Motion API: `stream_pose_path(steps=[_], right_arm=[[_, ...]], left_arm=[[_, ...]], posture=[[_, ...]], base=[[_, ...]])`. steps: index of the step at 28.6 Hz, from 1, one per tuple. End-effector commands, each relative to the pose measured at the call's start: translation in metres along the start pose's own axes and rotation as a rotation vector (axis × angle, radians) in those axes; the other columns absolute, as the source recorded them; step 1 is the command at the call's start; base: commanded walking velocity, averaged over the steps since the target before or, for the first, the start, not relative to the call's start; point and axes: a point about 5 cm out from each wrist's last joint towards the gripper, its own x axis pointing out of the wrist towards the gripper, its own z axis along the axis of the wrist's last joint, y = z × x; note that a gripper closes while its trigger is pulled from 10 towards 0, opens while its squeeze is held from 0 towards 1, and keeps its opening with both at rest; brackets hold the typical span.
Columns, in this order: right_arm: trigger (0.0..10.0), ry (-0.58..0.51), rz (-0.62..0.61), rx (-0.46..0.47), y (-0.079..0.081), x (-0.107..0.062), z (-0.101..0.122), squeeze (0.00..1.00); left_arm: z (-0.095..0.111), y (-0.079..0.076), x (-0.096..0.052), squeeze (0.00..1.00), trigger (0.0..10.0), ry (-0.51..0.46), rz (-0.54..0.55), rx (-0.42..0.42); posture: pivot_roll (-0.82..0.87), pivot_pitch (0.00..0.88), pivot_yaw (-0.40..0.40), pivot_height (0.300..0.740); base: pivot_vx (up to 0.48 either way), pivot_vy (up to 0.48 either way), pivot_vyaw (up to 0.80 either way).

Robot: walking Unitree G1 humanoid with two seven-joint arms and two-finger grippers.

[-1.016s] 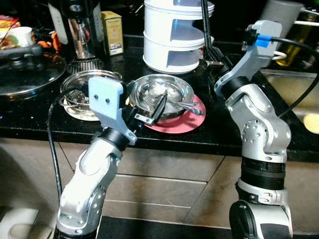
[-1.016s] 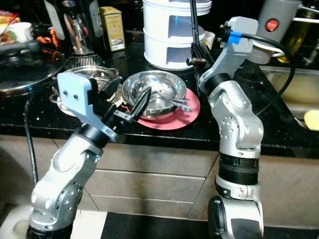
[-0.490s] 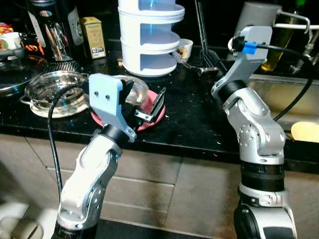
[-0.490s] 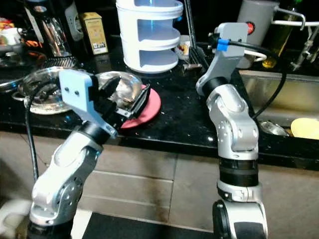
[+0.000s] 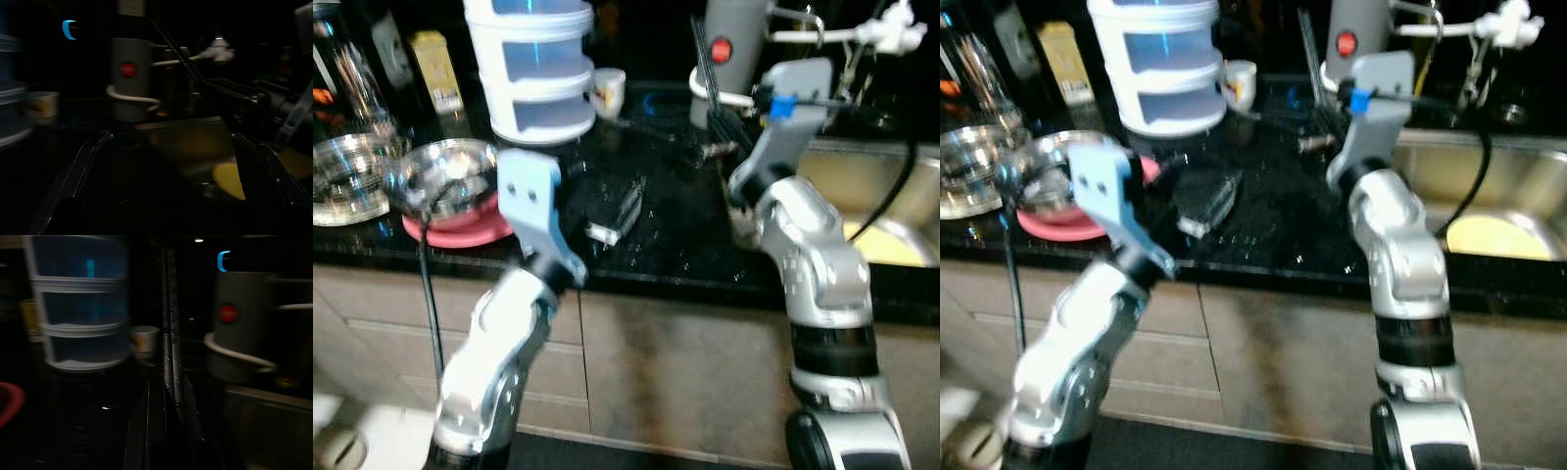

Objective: Kitchen organization

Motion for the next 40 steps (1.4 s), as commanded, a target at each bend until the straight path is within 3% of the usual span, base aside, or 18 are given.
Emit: stream_pose_path(steps=[1, 11, 21, 31, 35, 40], right_arm=[[10.0, 0.001, 0.005, -0.006, 0.002, 0.001, 0.000, 0.00], [10.0, 0.024, 0.009, -0.030, 0.004, 0.002, -0.005, 0.00], [10.0, 0.089, -0.001, -0.092, 0.003, 0.005, -0.015, 0.00], [10.0, 0.135, 0.006, -0.138, 0.008, 0.019, -0.023, 0.00], [10.0, 0.139, 0.022, -0.134, 0.013, 0.023, -0.026, 0.00], [10.0, 0.177, 0.076, -0.130, 0.028, 0.030, -0.038, 0.00]], left_arm=[[-0.002, 0.002, -0.001, 0.00, 10.0, 0.010, 0.006, 0.010], [-0.005, 0.003, -0.002, 0.00, 10.0, 0.017, 0.015, -0.005], [-0.006, 0.003, -0.002, 0.00, 10.0, 0.016, 0.019, -0.011], [-0.007, 0.005, -0.004, 0.00, 10.0, 0.017, 0.042, 0.001], [-0.009, 0.016, -0.008, 0.00, 10.0, 0.033, 0.111, 0.048], [-0.017, 0.049, -0.025, 0.00, 10.0, 0.094, 0.327, 0.167]], posture=[[0.03, 0.034, -0.045, 0.740], [0.03, 0.036, -0.046, 0.740], [0.04, 0.039, -0.048, 0.740], [0.05, 0.035, -0.055, 0.740], [0.06, 0.033, -0.062, 0.740], [0.06, 0.030, -0.066, 0.740]], base=[[0.000, 0.000, 0.00], [0.000, -0.360, 0.00], [0.000, 0.000, 0.00], [0.000, 0.000, -0.71], [0.000, 0.000, -0.30], [0.000, 0.000, 0.00]])
